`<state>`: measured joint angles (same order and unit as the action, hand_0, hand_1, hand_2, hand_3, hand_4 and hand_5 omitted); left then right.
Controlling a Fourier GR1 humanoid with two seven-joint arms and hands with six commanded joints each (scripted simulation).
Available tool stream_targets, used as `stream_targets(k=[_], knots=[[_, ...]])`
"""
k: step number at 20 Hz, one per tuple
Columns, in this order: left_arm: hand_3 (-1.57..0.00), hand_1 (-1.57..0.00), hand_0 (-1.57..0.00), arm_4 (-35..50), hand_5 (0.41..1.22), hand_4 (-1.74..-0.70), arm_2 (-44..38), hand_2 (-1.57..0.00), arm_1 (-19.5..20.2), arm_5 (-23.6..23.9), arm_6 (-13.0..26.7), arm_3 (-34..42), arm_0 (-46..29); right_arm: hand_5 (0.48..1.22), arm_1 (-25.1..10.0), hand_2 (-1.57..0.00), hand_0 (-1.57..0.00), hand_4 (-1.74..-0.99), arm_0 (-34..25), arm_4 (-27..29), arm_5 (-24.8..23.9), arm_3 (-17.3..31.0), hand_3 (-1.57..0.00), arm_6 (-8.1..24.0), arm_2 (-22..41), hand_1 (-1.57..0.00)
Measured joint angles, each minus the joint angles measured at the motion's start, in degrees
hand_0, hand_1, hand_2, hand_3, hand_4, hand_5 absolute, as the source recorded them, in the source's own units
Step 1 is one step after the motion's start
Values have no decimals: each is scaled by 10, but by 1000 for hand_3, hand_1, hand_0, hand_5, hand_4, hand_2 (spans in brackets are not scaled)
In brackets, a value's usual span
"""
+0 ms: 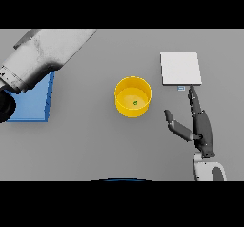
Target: Pick up the red beaker and tilt it to pour out 1 green nut into yellow bowl. Pick up the yellow bowl and place it on the metallic measuring scale.
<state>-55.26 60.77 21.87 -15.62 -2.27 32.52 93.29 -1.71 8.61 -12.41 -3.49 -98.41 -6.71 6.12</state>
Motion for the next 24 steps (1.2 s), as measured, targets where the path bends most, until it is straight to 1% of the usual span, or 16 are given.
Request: stream_targets(k=[1, 3, 4, 5, 7, 9, 10, 11, 12, 14, 16, 18, 20, 22, 23, 24], knots=[[-1380, -1571, -1571, 27, 1221, -1723, -27, -1542, 3, 3, 6, -24, 2, 596, -2, 1, 1, -1200, -3, 2, 0, 4, 1, 0, -3, 1], [-1365, -1571, -1571, 94, 1221, -1729, -94, -1553, 28, 13, 46, -58, -8, 593, -2, 1, 1, -1209, -12, 3, 0, 14, 1, 4, -5, 1], [-1360, -1571, -1571, 127, 1221, -1732, -126, -1556, 37, 18, 79, -75, -19, 592, -9, 1, 1, -1222, -16, 5, 1, 16, 1, 0, -10, 1], [-1368, -1571, -1571, 159, 1221, -1733, -155, -1559, 48, 32, 95, -84, -28, 592, -10, 1, 1, -1224, -17, 9, 5, 15, 1, -3, -9, 1], [-1396, -1571, -1571, 227, 1221, -1736, -208, -1563, 79, 64, 94, -91, -62, 587, -11, 1, 1, -1222, -9, 10, 7, 15, 1, -17, -8, 1], [-1426, -1571, -1571, 280, 1221, -1738, -246, -1566, 111, 93, 104, -82, -94, 586, -13, 1, 1, -1222, -14, 14, 11, 22, 1, -23, -11, 1], [-1428, -1571, -1571, 311, 1221, -1739, -265, -1567, 130, 106, 101, -68, -119, 587, -11, 1, 1, -1226, -9, 9, 10, 21, 1, -26, -6, 1], [-1414, -1571, -1571, 340, 1221, -1739, -282, -1568, 142, 123, 117, -50, -145, 591, -16, 1, 1, -1223, -6, 12, 13, 23, 1, -31, -9, 1], [-1415, -1571, -1571, 361, 1221, -1739, -293, -1569, 155, 138, 148, -28, -171, 595, -19, 1, 1, -1217, -9, 5, 10, 19, 1, -31, -7, 1], [-1446, -1571, -1571, 411, 1221, -1740, -322, -1569, 183, 191, 183, 31, -238, 604, -20, 1, 1, -1212, -18, 7, 11, 22, 1, -15, -9, 1], [-1451, -1571, -1571, 452, 1221, -1740, -336, -1570, 201, 235, 228, 97, -308, 620, -30, 1, 1, -1209, -22, 1, 13, 31, 1, -12, -10, 1], [-1457, -1571, -1571, 485, 1221, -1741, -344, -1570, 213, 279, 278, 156, -373, 641, -33, 1, 1, -1212, -15, -5, 13, 21, 1, -27, -6, 1], [-1450, -1571, -1571, 508, 1221, -1741, -344, -1571, 228, 319, 322, 221, -441, 653, -27, 1, 1, -1206, -21, -12, 11, 24, 1, -14, 1, 1], [-1452, -1571, -1571, 526, 1221, -1741, -343, -1571, 242, 354, 342, 280, -498, 660, -31, 1, 1, -1210, -11, -16, 15, 14, 1, -15, 5, 1], [-1449, -1571, -1571, 534, 1221, -1741, -339, -1571, 242, 368, 350, 297, -519, 664, -31, 1, 1, -1215, -14, -15, 16, 14, 1, -7, 6, 1], [-1449, -1571, -1571, 537, 1221, -1741, -335, -1571, 246, 382, 360, 314, -540, 664, -34, 1, 1, -1217, -18, -17, 13, 25, 1, -4, 0, 1]])
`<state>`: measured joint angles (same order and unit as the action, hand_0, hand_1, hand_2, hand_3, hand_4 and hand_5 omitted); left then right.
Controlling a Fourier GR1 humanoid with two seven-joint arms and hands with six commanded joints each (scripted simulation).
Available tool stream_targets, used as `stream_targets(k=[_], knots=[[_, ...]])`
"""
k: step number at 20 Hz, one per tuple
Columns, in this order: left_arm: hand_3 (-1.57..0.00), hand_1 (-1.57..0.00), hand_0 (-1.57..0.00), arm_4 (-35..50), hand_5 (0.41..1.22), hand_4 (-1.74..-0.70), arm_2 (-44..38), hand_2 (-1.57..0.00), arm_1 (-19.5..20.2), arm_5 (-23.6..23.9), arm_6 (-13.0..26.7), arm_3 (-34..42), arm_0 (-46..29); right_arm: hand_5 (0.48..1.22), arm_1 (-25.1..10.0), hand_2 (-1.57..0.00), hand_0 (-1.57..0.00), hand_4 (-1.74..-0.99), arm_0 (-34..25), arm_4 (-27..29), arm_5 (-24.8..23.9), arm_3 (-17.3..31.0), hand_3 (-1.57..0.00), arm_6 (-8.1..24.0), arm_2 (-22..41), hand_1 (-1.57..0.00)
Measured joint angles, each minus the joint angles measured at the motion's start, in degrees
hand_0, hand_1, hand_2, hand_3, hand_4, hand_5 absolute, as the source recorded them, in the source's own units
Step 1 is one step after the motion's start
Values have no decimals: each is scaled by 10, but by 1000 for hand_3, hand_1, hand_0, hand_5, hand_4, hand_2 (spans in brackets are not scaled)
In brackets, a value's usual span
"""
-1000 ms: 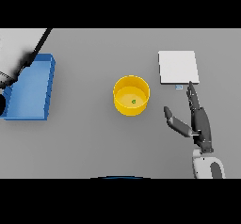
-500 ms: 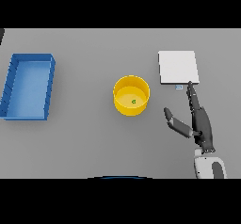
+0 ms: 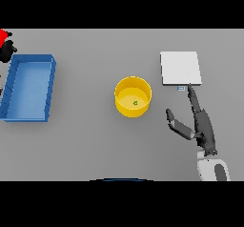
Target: Pick up the red beaker and tilt it to pour out 1 green nut into yellow bowl. Pick up the yellow bowl and place it on the metallic measuring scale.
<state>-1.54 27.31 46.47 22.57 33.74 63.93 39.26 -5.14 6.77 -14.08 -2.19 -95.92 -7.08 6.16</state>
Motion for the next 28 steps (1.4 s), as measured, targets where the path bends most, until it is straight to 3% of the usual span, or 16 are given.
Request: stream_targets(k=[5, 7, 9, 10, 11, 12, 13, 15, 16, 18, 21, 22, 28], knots=[[-1521, -1571, -1571, 25, 1199, -1741, 16, -1571, 2, 53, 11, 39, -67, 667, 5, 1, 1, -1216, 11, 1, 1, -6, 1, -20, 5, 1], [-1539, -1571, -1571, 34, 1117, -1741, 29, -1571, 0, 64, 11, 34, -72, 665, 1, 1, 1, -1207, 6, 0, 0, -7, 1, -15, 3, 1], [-1551, -1571, -1571, 47, 967, -1741, 39, -1571, 7, 75, 10, 31, -73, 664, 0, 1, 1, -1205, 8, -2, -1, -12, 1, -8, 2, 1], [-1555, -1571, -1571, 50, 908, -1667, 54, -1571, 11, 78, 12, 27, -75, 667, 3, 1, 1, -1202, 10, -1, 0, -12, 1, -16, 6, 1], [-1503, -1571, -1571, 55, 865, -1530, 67, -1571, 12, 70, 11, 22, -70, 664, 4, 1, 1, -1197, 3, -2, 0, -6, 1, -12, 6, 1], [-1362, -1449, -1564, 63, 830, -1374, 81, -1432, 20, 57, 12, 24, -68, 663, 6, 1, 1, -1192, 4, -8, -5, -1, 1, -13, 8, 1], [-1129, -1180, -1457, 69, 803, -1229, 87, -1187, 26, 37, 6, 45, -72, 663, 6, 1, 1, -1188, 3, -1, -3, -2, 1, -13, 4, 1], [-722, -755, -932, 108, 758, -1034, 90, -767, 48, -12, 12, 68, -81, 665, 6, 1, 1, -1185, 8, -1, -3, -8, 1, -23, 6, 1], [-577, -604, -746, 122, 740, -968, 98, -613, 58, -33, 12, 75, -82, 665, 3, 1, 1, -1181, 15, -1, -3, -11, 1, -31, 5, 1], [-369, -386, -477, 145, 710, -878, 108, -392, 79, -55, 12, 85, -73, 667, 1, 1, 1, -1184, 12, -1, -1, -15, 1, -16, 5, 1], [-189, -197, -244, 162, 684, -815, 110, -200, 80, -67, 8, 92, -77, 666, 1, 1, 1, -1187, 12, -2, 0, -9, 1, -11, 5, 1], [-151, -158, -195, 163, 679, -802, 108, -160, 80, -69, 6, 91, -74, 668, 1, 1, 1, -1188, 23, -7, 1, -15, 1, -24, 11, 1], [-39, -41, -50, 167, 671, -786, 92, -41, 68, -47, -27, 83, -66, 662, -1, 1, 1, -1198, 8, -43, -14, -15, 1, 16, 21, 1]])
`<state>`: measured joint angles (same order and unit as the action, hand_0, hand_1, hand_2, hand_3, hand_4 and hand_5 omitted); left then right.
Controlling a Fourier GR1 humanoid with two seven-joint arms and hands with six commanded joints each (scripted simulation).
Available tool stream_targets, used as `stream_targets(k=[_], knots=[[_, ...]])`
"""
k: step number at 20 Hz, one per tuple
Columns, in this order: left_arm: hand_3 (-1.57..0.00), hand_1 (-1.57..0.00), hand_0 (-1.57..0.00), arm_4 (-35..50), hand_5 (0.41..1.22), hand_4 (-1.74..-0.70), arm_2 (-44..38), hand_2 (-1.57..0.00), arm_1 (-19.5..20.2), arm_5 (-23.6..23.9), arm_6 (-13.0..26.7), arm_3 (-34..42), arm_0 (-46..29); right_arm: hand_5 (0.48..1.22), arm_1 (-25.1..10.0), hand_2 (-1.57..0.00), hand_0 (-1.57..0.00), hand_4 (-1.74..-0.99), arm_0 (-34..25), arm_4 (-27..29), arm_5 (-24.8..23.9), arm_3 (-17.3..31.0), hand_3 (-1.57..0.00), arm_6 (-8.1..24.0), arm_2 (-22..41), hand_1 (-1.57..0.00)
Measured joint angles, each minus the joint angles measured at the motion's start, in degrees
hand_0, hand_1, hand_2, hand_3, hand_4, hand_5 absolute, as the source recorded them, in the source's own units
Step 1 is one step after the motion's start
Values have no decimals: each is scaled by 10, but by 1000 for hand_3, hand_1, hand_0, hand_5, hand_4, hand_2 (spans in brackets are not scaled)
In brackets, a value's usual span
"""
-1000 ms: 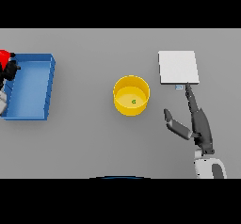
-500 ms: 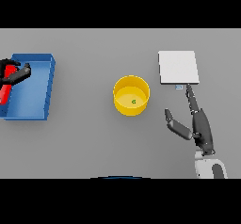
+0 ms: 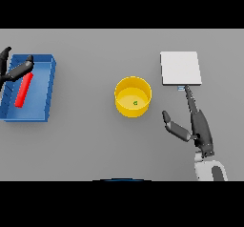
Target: Pick up the red beaker and tilt it to pour out 1 green nut into yellow bowl. Pick up the yellow bowl and place it on the metallic measuring scale.
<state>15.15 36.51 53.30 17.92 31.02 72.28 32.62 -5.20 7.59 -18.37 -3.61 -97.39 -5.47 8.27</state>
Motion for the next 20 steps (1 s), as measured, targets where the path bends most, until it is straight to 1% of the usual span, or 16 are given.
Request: stream_targets(k=[2, 3, 6, 7, 8, 9, 10, 11, 12, 13, 14, 16, 17, 18, 19, 20], knots=[[-24, -26, -32, -3, 679, -780, 0, -26, -3, 3, -9, -2, 3, 694, -12, 1, 1, -1162, -9, 3, 20, -2, 1, -6, 5, 1], [-19, -20, -25, -3, 685, -776, 0, -21, -7, 9, -13, -3, -1, 708, -20, 1, 1, -1180, -18, 3, 35, -3, 1, -14, 12, 1], [-9, -10, -12, 2, 704, -786, 0, -10, -7, 6, -6, -1, -2, 707, -62, 1, 1, -1234, -64, -21, 68, 4, 1, -11, 24, 1], [-7, -8, -10, 2, 707, -790, 1, -8, -13, 6, -5, -5, 2, 700, -68, 1, 1, -1255, -76, -37, 77, 8, 1, -8, 37, 1], [-6, -6, -8, 3, 709, -792, 2, -6, -9, 6, -13, 0, -6, 691, -78, 1, 1, -1268, -93, -55, 88, 13, 1, 5, 49, 1], [-4, -5, -6, 3, 710, -794, 1, -5, -10, 7, -13, -3, -6, 683, -93, 1, 1, -1278, -108, -78, 96, 17, 1, 21, 59, 1], [-3, -3, -5, 4, 709, -795, 2, -4, -8, 9, -15, 5, -10, 677, -113, 1, 1, -1282, -123, -103, 106, 18, 1, 26, 69, 1], [-2, -3, -3, 2, 708, -795, 3, -3, -11, 9, -6, 2, -4, 671, -129, 1, 1, -1279, -142, -121, 118, 25, 1, 33, 78, 1], [-2, -2, -3, 3, 708, -795, 3, -2, -6, 8, -9, 6, -8, 669, -143, 1, 1, -1278, -170, -143, 127, 39, 1, 29, 92, 1], [-1, -1, -2, 0, 712, -793, 3, -1, -10, 10, 0, 0, 0, 668, -153, 1, 1, -1276, -189, -159, 137, 48, 1, 22, 104, 1], [-1, -1, -1, 2, 716, -793, 2, -1, -7, 6, -6, -1, 1, 666, -166, 1, 1, -1276, -205, -179, 148, 56, 1, 13, 119, 1], [0, 0, 0, 0, 721, -795, 6, 0, -15, 9, -6, -2, 1, 662, -175, 1, 1, -1269, -234, -203, 164, 70, 1, -1, 143, 1], [0, 0, 0, 1, 722, -797, 4, 0, -12, 9, -7, 4, 2, 658, -175, 1, 1, -1271, -254, -209, 174, 83, 1, 2, 151, 1], [0, 0, 0, 1, 723, -797, 4, 0, -11, 9, -11, 2, -2, 656, -177, 1, 1, -1273, -266, -213, 184, 95, 1, -7, 160, 1], [0, 0, 0, 0, 723, -798, 6, 0, -8, 8, -7, 6, 0, 656, -175, 1, 1, -1274, -277, -216, 192, 100, 1, -3, 165, 1], [1, 1, 0, -3, 721, -799, 7, 1, -6, 6, -3, 4, 3, 662, -177, 1, 1, -1274, -282, -220, 198, 107, 1, -14, 173, 1]])
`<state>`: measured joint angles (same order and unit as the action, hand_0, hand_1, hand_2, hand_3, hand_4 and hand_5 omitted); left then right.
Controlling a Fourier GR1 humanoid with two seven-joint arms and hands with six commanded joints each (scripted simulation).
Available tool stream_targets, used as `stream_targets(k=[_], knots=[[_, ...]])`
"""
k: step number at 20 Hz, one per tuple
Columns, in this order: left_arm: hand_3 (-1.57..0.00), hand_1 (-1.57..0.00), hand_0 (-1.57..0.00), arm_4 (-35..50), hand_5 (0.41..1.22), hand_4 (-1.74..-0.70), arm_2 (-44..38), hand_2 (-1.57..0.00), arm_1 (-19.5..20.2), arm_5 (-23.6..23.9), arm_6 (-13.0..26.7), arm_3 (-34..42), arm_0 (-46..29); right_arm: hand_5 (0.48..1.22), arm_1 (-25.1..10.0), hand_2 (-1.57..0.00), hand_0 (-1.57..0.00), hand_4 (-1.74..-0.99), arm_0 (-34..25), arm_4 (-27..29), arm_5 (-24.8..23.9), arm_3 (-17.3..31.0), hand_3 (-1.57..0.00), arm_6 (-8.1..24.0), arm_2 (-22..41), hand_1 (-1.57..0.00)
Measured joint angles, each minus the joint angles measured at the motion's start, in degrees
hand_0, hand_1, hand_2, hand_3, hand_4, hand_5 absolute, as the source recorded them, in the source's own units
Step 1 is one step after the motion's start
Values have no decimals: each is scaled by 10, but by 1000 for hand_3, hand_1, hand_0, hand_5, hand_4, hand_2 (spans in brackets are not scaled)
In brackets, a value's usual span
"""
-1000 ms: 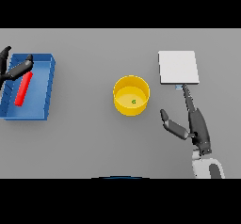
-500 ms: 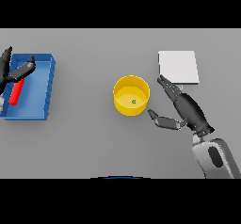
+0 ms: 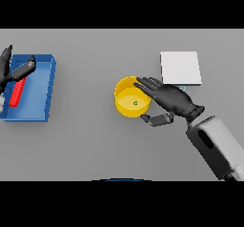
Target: Pick up the red beaker and tilt it to pour out 1 green nut into yellow bowl. Pick up the yellow bowl and place it on the metallic measuring scale.
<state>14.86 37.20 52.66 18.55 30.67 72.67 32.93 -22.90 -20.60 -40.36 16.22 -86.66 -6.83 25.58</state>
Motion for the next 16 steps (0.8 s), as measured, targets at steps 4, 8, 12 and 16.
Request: stream_targets(k=[4, 8, 12, 16], knots=[[1, 1, 1, 1, 716, -796, 1, 1, -4, -3, -4, -3, 1, 685, -1, 1, 1, -1261, -55, -15, 34, 50, 1, -15, 27, 1], [1, 1, 1, 1, 725, -795, 3, 1, -2, -3, -2, -1, -4, 685, 12, 1, 1, -1244, -93, -25, 55, 102, 1, -31, 52, 1], [1, 1, 1, 4, 734, -795, 0, 1, 1, -11, -8, -7, 3, 678, 23, 1, 1, -1270, -114, -32, 80, 134, 1, -41, 73, 1], [1, 1, 1, 5, 737, -799, -1, 1, -4, -9, -5, -15, 8, 671, 32, 1, 1, -1300, -125, -45, 92, 161, 1, -29, 88, 1]])
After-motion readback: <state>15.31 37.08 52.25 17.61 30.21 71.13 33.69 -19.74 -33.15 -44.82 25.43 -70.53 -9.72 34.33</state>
